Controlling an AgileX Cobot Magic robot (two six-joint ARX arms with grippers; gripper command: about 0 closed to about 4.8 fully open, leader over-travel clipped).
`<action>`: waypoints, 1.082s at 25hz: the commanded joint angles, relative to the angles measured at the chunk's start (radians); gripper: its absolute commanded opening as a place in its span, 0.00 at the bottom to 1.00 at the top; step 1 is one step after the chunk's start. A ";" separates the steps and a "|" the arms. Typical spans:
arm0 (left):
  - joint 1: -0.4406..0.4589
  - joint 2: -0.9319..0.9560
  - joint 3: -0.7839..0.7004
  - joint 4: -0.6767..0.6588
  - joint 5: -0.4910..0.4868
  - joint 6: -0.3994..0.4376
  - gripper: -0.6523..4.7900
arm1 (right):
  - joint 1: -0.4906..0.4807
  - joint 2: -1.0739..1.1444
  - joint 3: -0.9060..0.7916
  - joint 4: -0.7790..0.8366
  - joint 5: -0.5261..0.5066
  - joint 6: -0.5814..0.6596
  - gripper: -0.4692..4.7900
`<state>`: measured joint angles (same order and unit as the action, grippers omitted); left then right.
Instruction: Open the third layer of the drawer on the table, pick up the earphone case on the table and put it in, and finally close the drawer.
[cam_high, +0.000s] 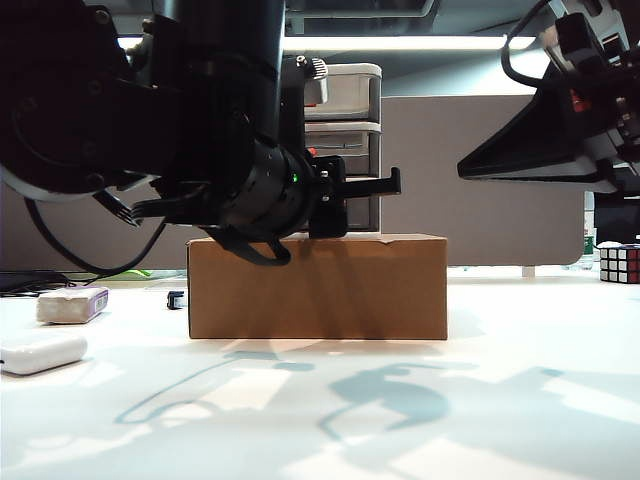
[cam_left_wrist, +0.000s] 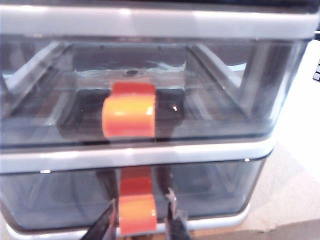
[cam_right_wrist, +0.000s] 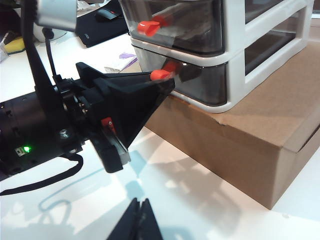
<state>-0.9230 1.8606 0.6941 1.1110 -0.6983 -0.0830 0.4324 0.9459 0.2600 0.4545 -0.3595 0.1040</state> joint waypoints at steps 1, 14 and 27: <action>0.003 0.000 0.009 0.022 0.002 -0.002 0.34 | 0.000 -0.002 0.006 0.014 -0.003 -0.004 0.08; 0.016 0.000 0.009 0.028 -0.020 0.001 0.34 | 0.000 -0.002 0.006 0.014 -0.003 -0.004 0.08; 0.016 0.000 0.009 0.010 0.006 -0.003 0.11 | 0.000 0.000 0.007 0.094 0.002 -0.003 0.08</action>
<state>-0.9100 1.8606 0.6975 1.1198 -0.7021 -0.0830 0.4324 0.9462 0.2600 0.4931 -0.3584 0.1036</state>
